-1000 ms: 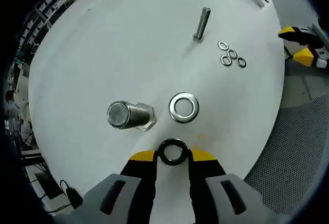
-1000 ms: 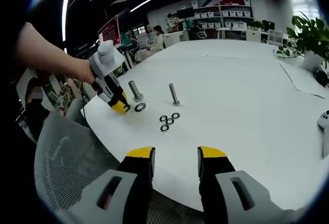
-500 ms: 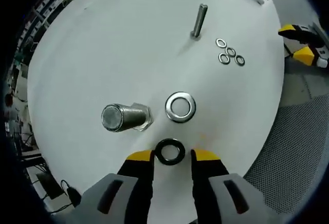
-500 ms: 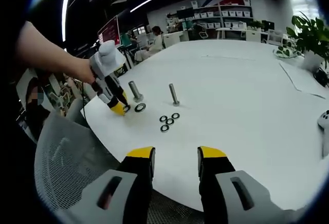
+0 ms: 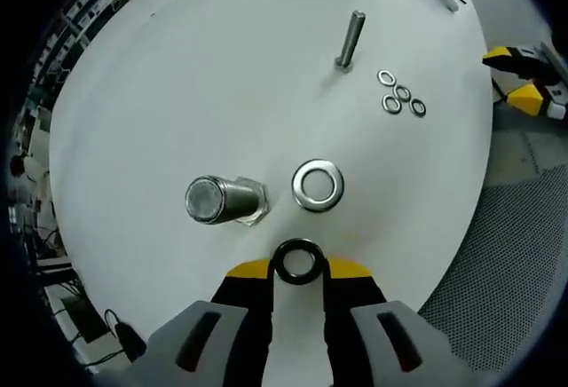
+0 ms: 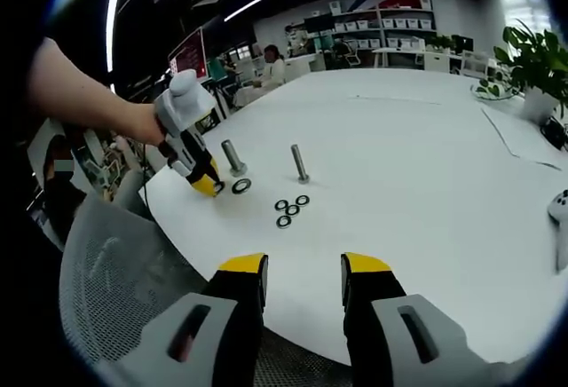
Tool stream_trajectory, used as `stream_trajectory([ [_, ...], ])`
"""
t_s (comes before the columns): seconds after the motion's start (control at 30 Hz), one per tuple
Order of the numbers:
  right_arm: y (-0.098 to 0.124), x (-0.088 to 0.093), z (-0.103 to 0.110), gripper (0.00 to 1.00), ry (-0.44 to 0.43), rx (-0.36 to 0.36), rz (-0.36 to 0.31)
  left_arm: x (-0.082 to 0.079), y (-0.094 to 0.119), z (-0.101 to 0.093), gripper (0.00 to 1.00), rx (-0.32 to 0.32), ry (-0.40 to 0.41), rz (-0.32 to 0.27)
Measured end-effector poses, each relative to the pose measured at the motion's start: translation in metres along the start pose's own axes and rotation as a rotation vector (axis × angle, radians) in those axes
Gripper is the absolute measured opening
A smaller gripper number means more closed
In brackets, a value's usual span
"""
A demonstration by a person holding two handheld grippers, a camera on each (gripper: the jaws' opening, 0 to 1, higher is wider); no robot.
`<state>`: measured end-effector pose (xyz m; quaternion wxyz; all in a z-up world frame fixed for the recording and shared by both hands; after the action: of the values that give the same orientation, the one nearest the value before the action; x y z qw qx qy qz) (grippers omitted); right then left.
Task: Place the washer onto the threaded stud by aligning its center hole with the stud, sliding it down to the base, and recovering from edge contact or off-axis alignment until the washer reaches the visible bottom stop.
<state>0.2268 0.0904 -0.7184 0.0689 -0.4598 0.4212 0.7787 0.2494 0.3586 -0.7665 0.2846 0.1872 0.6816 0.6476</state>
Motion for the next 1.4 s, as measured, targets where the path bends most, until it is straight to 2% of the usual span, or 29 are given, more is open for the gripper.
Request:
stream_trajectory([
  [0.17,0.0,0.0,0.001,0.36,0.003,-0.005,0.003,0.001,0.001,-0.001,0.18,-0.001,-0.002,-0.005],
  [0.27,-0.001,0.0,0.001,0.36,0.001,-0.005,0.003,-0.001,0.005,0.0,0.18,-0.006,0.007,-0.031],
  [0.37,-0.001,0.001,0.001,0.36,0.004,-0.009,0.004,-0.005,0.013,0.0,0.18,0.007,0.028,-0.063],
  [0.63,-0.001,0.001,0.001,0.36,0.005,-0.012,0.006,-0.009,0.035,0.005,0.18,-0.012,0.005,-0.108],
  [0.87,-0.001,0.001,0.001,0.36,0.005,-0.015,0.006,-0.021,0.057,0.011,0.18,-0.031,-0.035,-0.141],
  [1.13,-0.001,0.001,0.002,0.35,0.006,-0.018,0.007,-0.036,0.073,0.016,0.18,-0.046,-0.079,-0.156],
  [1.4,-0.001,0.001,0.001,0.35,0.005,-0.014,0.004,-0.046,0.071,0.025,0.18,-0.059,-0.101,-0.15],
])
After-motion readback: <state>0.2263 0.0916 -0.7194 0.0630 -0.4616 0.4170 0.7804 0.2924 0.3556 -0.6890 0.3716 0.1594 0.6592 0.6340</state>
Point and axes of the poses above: the point that each gripper's makers call its tool centre point, and the gripper's own axes: y roughly backward along the fingers, z roughly to its left, x roughly out of its underside, the point moved 3 cm from there along y, roughly backward along the fingers
